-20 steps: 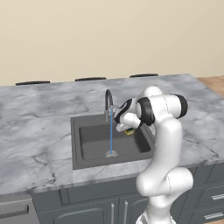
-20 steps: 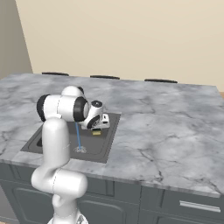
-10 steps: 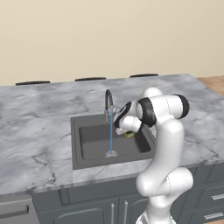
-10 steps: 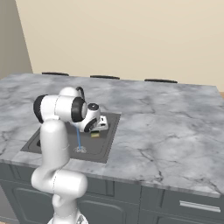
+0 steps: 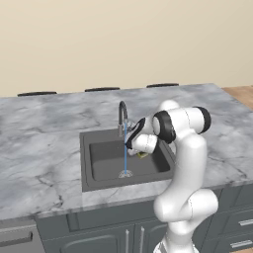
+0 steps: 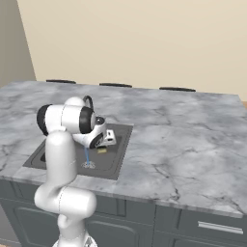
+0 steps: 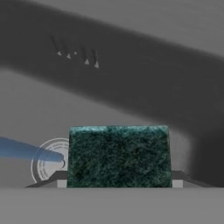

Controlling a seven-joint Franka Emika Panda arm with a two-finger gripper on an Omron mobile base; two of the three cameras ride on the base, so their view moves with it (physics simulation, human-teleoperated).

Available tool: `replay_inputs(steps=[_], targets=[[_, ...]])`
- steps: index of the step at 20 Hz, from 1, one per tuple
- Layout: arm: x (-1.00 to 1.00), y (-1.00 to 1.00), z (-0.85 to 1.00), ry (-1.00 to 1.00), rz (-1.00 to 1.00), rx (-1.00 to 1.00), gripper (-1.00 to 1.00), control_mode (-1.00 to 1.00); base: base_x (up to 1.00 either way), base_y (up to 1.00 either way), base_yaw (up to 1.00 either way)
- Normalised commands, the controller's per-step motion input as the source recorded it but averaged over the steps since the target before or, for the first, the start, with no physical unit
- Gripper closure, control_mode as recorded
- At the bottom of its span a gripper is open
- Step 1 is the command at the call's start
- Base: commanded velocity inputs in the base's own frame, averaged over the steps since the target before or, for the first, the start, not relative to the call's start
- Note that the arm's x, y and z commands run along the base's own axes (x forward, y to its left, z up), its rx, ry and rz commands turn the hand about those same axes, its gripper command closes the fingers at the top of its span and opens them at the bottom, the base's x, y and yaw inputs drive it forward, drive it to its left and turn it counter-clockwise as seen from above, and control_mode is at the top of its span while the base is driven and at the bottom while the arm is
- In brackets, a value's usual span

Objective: Soak the sponge with water for a few seconds and then drop it inside the sink.

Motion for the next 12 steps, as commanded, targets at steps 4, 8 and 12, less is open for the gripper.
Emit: replay_inputs(steps=[4, 8, 12], targets=[[-0.23, 0.25, -0.17, -0.04, 0.02, 0.0, 1.0, -1.0, 0.0, 0.0, 0.0], [-0.03, 0.01, -0.38, -0.03, 0.0, 0.0, 1.0, -1.0, 0.0, 0.0, 0.0], [0.0, 0.0, -0.36, -0.05, 0.0, 0.0, 1.0, -1.0, 0.0, 0.0, 0.0]])
